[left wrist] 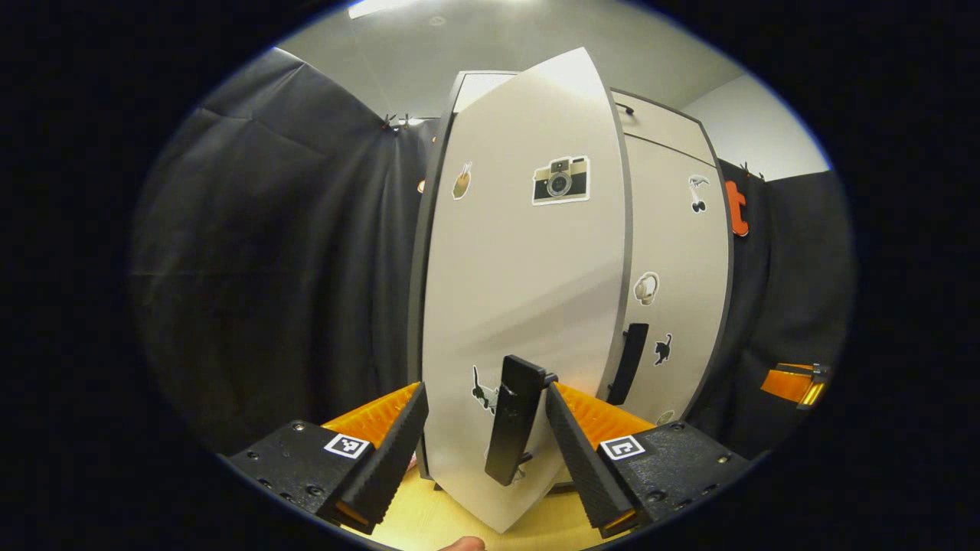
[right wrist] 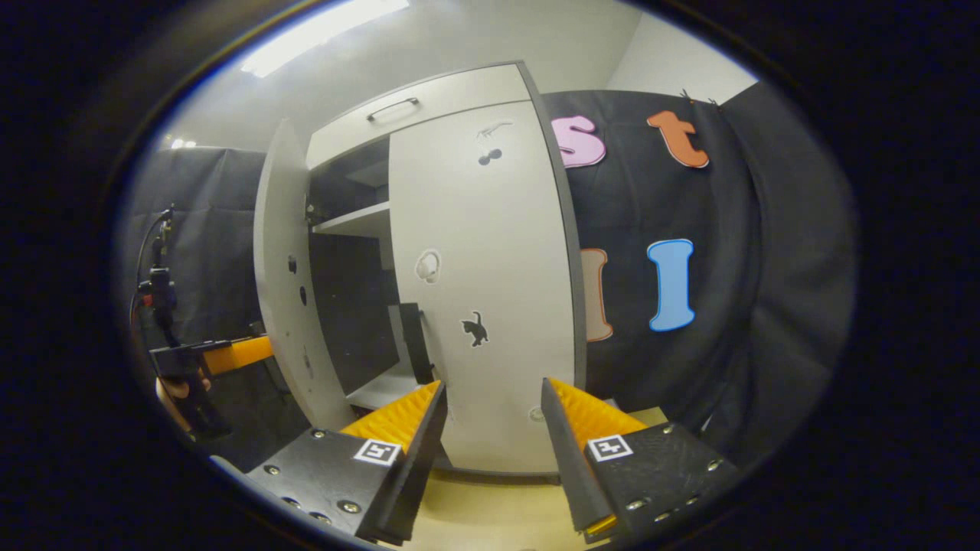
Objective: Grab one shoe with the right hand and put it into the shoe cabinet, grab the other shoe with the left hand and put it into the shoe cabinet; then close the right door with the right hand and the left door with the left hand.
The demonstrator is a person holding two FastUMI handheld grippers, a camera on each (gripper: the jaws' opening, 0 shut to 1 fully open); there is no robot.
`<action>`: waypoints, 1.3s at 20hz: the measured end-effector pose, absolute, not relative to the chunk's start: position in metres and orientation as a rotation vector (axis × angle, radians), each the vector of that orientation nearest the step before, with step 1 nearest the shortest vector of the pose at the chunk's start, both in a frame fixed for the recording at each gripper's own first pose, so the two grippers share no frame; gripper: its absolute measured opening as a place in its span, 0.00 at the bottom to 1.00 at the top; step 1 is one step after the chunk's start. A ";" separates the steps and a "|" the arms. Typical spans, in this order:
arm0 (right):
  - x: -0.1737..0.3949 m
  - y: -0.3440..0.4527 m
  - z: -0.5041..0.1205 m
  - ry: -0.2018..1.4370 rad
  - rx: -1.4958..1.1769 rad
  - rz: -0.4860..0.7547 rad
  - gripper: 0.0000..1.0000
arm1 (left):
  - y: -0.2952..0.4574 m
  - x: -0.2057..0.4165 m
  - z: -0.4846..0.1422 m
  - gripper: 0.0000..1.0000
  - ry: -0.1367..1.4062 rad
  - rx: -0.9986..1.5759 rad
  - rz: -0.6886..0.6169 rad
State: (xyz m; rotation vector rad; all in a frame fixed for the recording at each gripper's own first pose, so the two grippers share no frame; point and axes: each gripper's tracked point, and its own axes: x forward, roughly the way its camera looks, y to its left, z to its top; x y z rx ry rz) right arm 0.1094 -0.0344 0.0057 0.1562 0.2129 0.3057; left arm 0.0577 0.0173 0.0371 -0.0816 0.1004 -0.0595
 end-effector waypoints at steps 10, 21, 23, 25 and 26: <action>0.106 -0.059 0.006 0.204 0.156 0.245 0.74 | 0.008 0.059 0.031 0.99 0.094 -0.052 -0.139; 0.104 -0.091 0.001 0.202 0.159 0.169 0.70 | -0.005 0.074 0.027 1.00 0.097 -0.081 -0.163; 0.103 -0.097 0.000 0.201 0.161 0.154 0.74 | -0.008 0.077 0.027 1.00 0.098 -0.085 -0.169; 0.103 -0.104 -0.001 0.202 0.159 0.139 0.74 | -0.010 0.080 0.026 1.00 0.101 -0.090 -0.170; 0.103 -0.107 -0.001 0.201 0.160 0.131 0.74 | -0.012 0.082 0.026 1.00 0.102 -0.089 -0.172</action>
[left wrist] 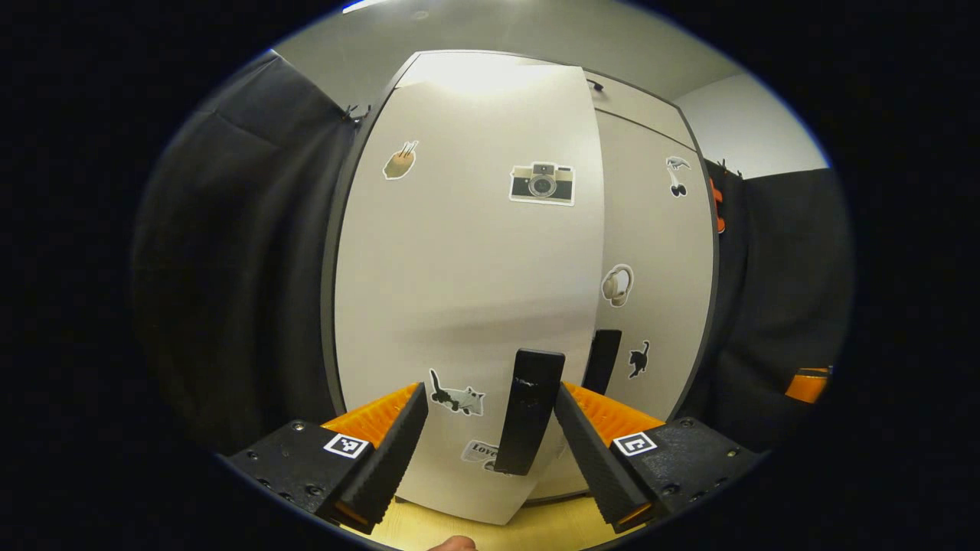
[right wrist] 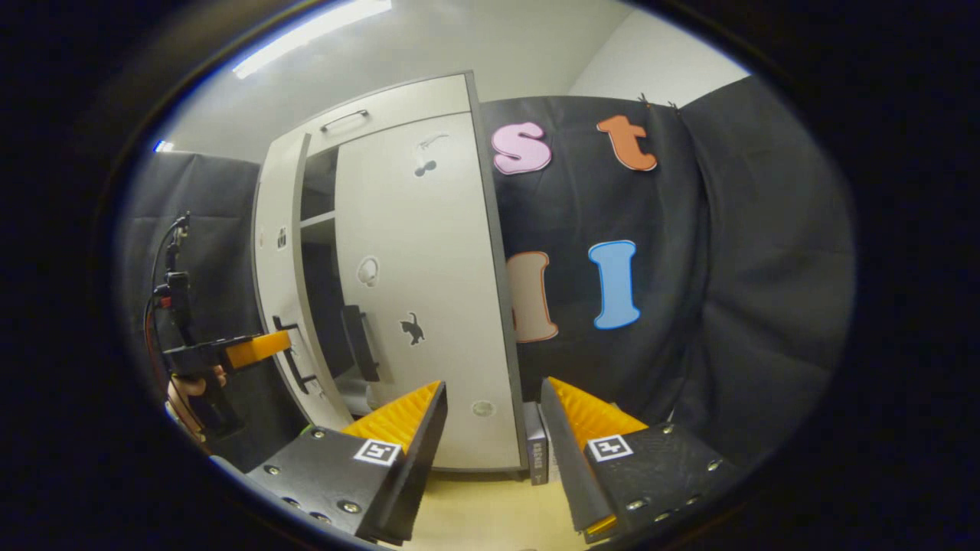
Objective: Grab one shoe with the right hand and put it into the shoe cabinet, grab the other shoe with the left hand and put it into the shoe cabinet; then close the right door with the right hand and the left door with the left hand.
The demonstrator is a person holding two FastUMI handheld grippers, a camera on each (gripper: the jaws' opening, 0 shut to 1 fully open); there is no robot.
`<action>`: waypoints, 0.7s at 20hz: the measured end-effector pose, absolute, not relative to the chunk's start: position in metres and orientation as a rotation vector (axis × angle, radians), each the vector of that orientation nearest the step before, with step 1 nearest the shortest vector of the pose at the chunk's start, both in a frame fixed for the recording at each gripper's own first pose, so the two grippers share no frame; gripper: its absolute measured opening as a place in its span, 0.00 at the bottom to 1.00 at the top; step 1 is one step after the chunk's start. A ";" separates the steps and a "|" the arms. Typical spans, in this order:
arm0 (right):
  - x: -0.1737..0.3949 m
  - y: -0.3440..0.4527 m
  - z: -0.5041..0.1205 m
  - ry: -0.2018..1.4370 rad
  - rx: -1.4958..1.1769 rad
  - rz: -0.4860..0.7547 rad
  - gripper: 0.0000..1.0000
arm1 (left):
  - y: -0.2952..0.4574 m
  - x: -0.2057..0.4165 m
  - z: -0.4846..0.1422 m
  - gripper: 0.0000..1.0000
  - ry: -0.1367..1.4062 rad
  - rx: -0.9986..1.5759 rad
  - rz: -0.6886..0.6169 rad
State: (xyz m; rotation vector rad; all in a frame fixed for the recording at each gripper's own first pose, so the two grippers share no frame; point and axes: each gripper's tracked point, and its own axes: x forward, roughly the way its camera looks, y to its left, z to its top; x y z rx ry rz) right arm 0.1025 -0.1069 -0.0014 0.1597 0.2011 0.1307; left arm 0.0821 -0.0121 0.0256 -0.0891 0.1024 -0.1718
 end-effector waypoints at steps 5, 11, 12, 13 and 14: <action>0.106 -0.117 -0.003 0.199 0.176 0.101 0.74 | -0.017 0.093 0.024 1.00 0.109 -0.080 -0.182; 0.109 -0.123 -0.004 0.199 0.172 0.076 0.74 | -0.023 0.104 0.022 1.00 0.113 -0.095 -0.189; 0.110 -0.124 -0.004 0.199 0.170 0.076 0.74 | -0.025 0.106 0.021 1.00 0.114 -0.100 -0.190; 0.110 -0.123 -0.004 0.199 0.167 0.077 0.74 | -0.026 0.108 0.021 1.00 0.114 -0.101 -0.192; 0.111 -0.123 -0.005 0.199 0.164 0.077 0.74 | -0.026 0.110 0.020 1.00 0.114 -0.100 -0.193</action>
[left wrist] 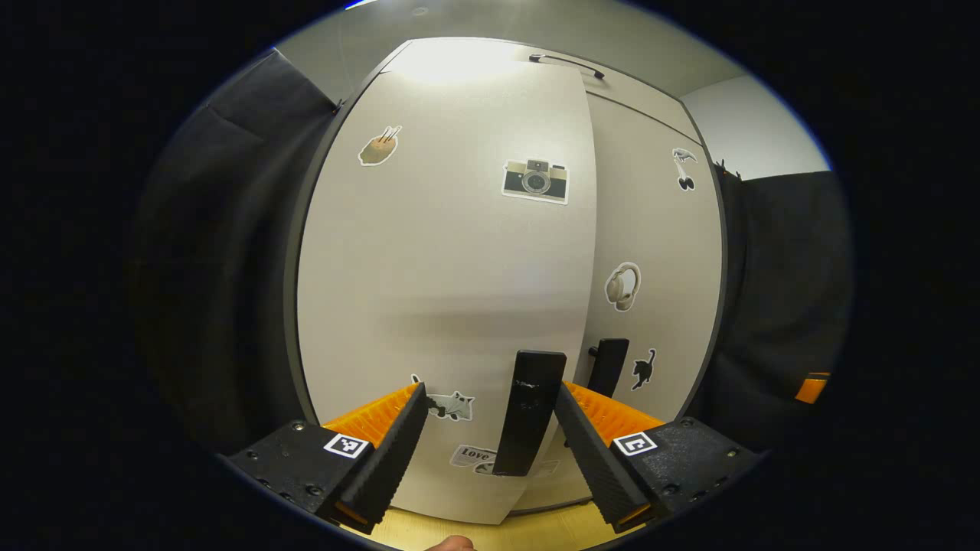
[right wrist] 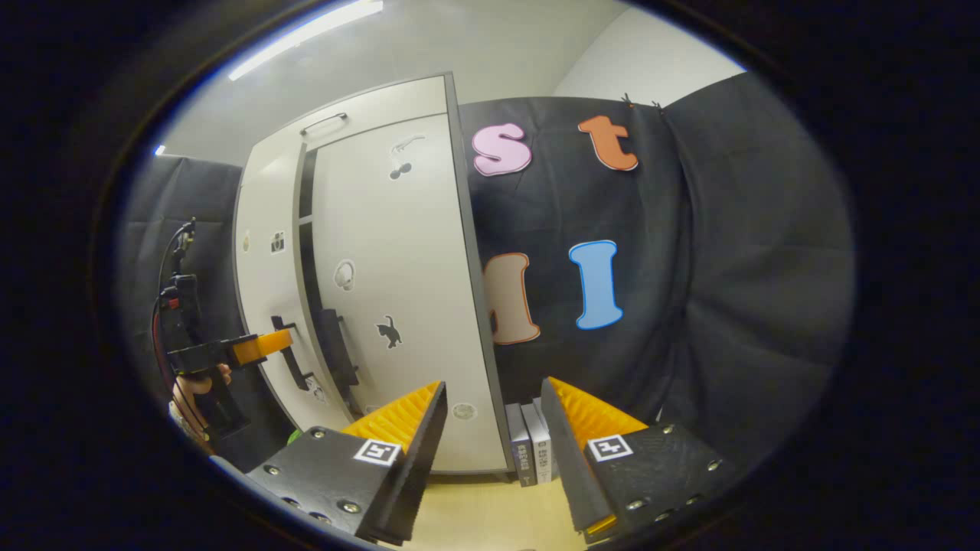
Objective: Grab one shoe with the right hand and put it into the shoe cabinet, grab the other shoe with the left hand and put it into the shoe cabinet; then close the right door with the right hand and the left door with the left hand.
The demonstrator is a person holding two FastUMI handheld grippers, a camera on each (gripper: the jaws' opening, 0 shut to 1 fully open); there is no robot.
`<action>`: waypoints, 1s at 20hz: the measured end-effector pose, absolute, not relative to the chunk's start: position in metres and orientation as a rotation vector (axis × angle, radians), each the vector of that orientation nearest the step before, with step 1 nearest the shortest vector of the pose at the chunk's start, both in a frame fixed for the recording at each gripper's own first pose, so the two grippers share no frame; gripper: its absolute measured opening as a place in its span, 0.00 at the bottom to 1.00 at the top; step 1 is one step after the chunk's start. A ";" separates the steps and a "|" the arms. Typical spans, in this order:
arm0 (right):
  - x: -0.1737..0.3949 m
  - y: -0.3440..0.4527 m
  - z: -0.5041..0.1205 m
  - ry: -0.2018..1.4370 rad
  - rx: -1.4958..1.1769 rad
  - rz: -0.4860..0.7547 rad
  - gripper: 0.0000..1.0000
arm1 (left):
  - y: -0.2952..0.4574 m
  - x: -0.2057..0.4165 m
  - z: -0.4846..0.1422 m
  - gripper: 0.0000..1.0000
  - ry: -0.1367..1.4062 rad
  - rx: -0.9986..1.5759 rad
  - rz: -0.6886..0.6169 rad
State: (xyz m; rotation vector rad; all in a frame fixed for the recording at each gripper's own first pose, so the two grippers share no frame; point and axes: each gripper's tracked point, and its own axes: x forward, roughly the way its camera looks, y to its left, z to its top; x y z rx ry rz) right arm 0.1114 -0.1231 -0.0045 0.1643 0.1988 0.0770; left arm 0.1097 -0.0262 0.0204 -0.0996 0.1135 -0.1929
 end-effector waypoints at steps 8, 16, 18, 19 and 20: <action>0.119 -0.113 -0.003 0.181 0.145 0.102 0.74 | -0.034 0.126 0.013 1.00 0.124 -0.072 -0.192; 0.123 -0.100 -0.007 0.187 0.131 0.124 0.74 | -0.036 0.138 0.011 1.00 0.124 -0.055 -0.187; 0.122 -0.097 -0.003 0.179 0.131 0.127 0.74 | -0.036 0.138 0.012 1.00 0.121 -0.036 -0.175; 0.123 -0.094 -0.001 0.174 0.131 0.133 0.74 | -0.035 0.138 0.012 1.00 0.122 -0.027 -0.167; 0.122 -0.091 0.002 0.167 0.130 0.140 0.70 | -0.035 0.138 0.015 1.00 0.116 -0.024 -0.160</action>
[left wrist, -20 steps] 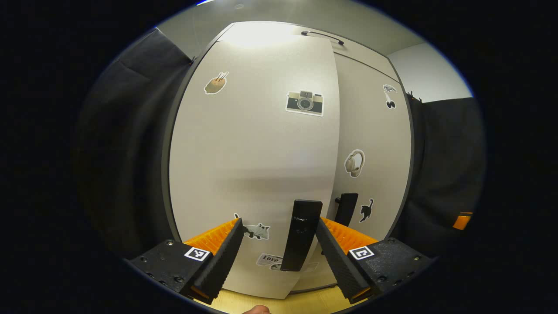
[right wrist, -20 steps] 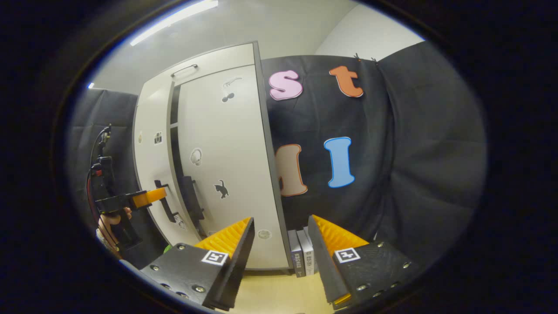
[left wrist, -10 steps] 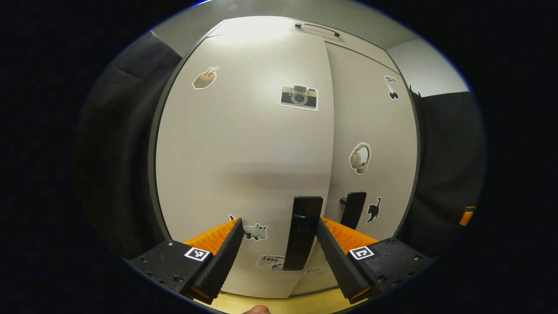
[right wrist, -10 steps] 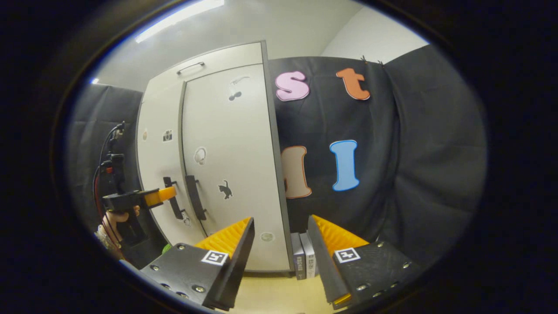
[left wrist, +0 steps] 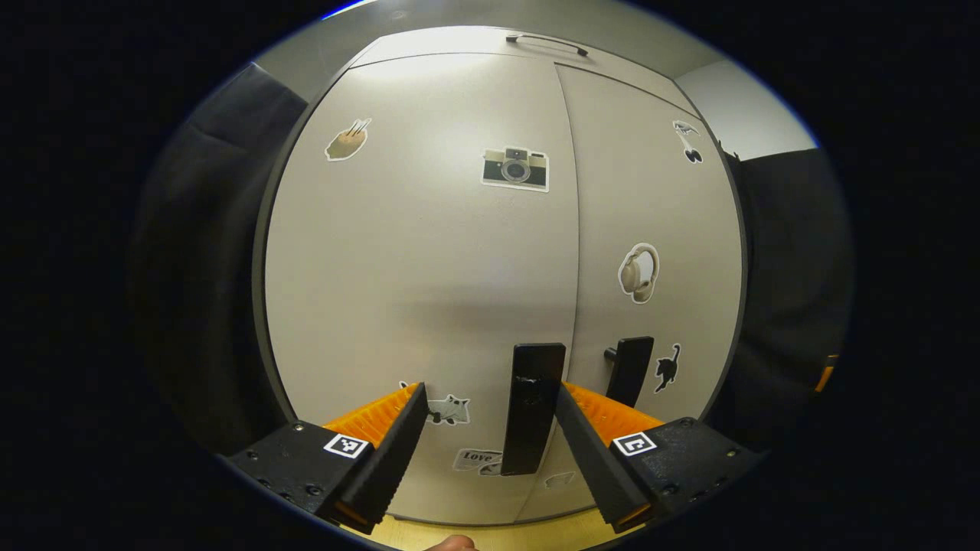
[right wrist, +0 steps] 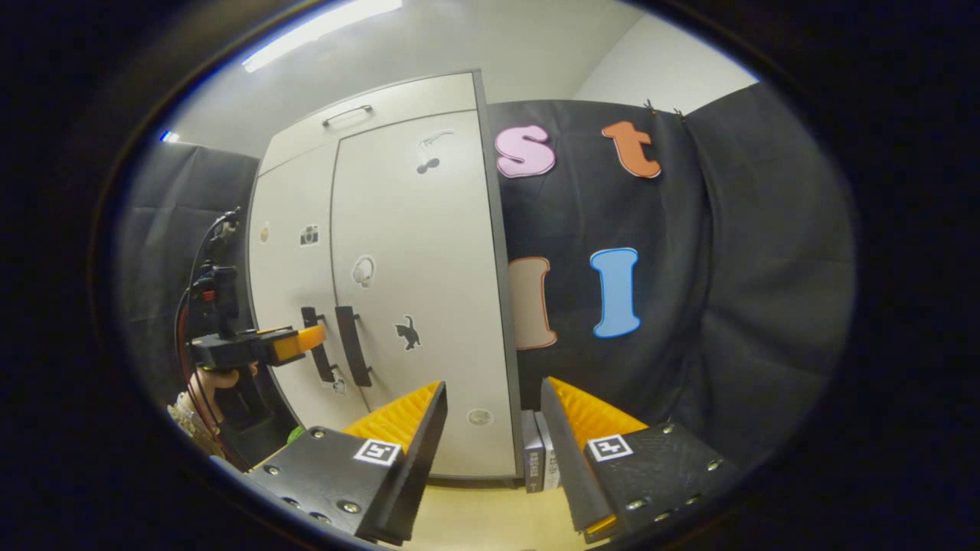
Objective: Grab one shoe with the right hand and put it into the shoe cabinet, grab the other shoe with the left hand and put it into the shoe cabinet; then close the right door with the right hand and the left door with the left hand.
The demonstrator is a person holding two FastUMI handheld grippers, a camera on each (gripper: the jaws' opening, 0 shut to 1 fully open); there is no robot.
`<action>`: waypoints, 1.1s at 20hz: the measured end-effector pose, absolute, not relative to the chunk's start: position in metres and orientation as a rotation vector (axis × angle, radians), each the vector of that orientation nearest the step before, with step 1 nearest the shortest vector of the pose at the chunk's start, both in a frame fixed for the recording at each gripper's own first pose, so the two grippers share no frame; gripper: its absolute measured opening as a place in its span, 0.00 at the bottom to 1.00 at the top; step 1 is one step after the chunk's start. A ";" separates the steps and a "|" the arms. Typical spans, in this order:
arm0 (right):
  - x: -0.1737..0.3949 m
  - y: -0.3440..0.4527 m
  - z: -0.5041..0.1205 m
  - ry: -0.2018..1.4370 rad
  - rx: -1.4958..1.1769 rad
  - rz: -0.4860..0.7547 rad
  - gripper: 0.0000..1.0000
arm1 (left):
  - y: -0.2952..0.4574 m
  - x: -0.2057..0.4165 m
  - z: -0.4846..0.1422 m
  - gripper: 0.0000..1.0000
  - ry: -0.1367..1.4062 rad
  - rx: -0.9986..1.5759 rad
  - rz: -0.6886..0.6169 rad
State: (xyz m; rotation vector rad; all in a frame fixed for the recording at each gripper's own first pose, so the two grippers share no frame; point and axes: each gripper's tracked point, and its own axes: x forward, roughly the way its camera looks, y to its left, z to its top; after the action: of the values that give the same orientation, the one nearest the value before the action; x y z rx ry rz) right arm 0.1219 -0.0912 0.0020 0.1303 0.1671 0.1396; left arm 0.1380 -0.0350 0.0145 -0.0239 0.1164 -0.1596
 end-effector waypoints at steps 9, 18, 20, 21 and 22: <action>0.116 -0.061 0.009 0.156 0.124 0.210 0.70 | -0.019 0.091 0.058 0.99 0.064 0.011 -0.116; 0.106 -0.024 0.018 0.134 0.131 0.303 0.74 | 0.000 0.027 0.086 1.00 0.035 0.024 -0.077; 0.101 -0.016 0.020 0.130 0.135 0.323 0.70 | 0.001 0.016 0.084 1.00 0.040 0.014 -0.073; 0.100 -0.013 0.020 0.129 0.136 0.333 0.70 | 0.004 0.012 0.083 1.00 0.044 0.015 -0.068; 0.097 -0.010 0.020 0.130 0.134 0.342 0.70 | 0.005 0.007 0.083 0.99 0.046 0.016 -0.060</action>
State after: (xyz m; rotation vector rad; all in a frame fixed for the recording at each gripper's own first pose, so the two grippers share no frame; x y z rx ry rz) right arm 0.0970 -0.0098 0.0198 0.1344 0.1296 0.3418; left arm 0.0070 0.0047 0.0828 0.0160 0.0462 -0.0605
